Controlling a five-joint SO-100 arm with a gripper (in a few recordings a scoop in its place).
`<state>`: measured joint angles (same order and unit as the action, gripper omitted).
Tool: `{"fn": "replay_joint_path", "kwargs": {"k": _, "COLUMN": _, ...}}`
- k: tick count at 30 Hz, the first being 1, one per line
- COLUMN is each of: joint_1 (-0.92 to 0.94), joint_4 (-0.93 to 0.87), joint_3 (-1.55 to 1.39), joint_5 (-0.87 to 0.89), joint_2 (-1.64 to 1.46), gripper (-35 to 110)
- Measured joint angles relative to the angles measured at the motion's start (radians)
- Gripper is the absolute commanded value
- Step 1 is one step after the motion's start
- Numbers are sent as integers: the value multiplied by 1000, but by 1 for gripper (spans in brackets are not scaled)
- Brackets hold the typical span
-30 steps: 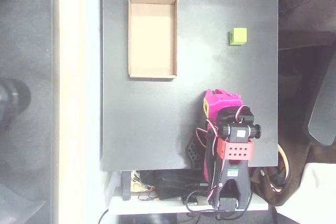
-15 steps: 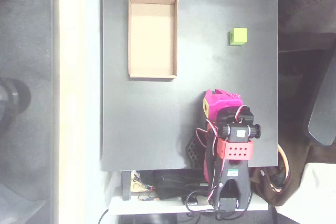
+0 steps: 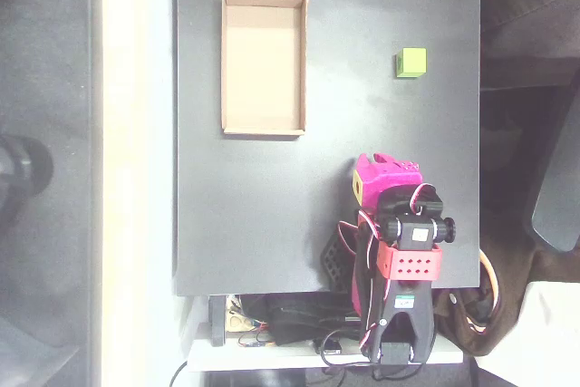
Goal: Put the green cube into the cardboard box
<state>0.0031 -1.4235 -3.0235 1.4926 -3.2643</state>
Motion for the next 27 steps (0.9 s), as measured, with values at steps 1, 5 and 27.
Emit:
{"fn": "replay_joint_path", "kwargs": {"k": 1, "joint_1": 0, "joint_4": -2, "joint_3": 18, "joint_5": 2, "joint_2": 23, "gripper": 6}}
{"fn": "replay_joint_path", "kwargs": {"k": 5, "joint_1": 2, "joint_4": -5, "joint_3": 104, "joint_5": 2, "joint_2": 124, "gripper": 6}}
{"fn": "replay_joint_path", "kwargs": {"k": 27, "joint_1": 6, "joint_4": -5, "joint_3": 933, "joint_5": 2, "joint_2": 802, "gripper": 6}}
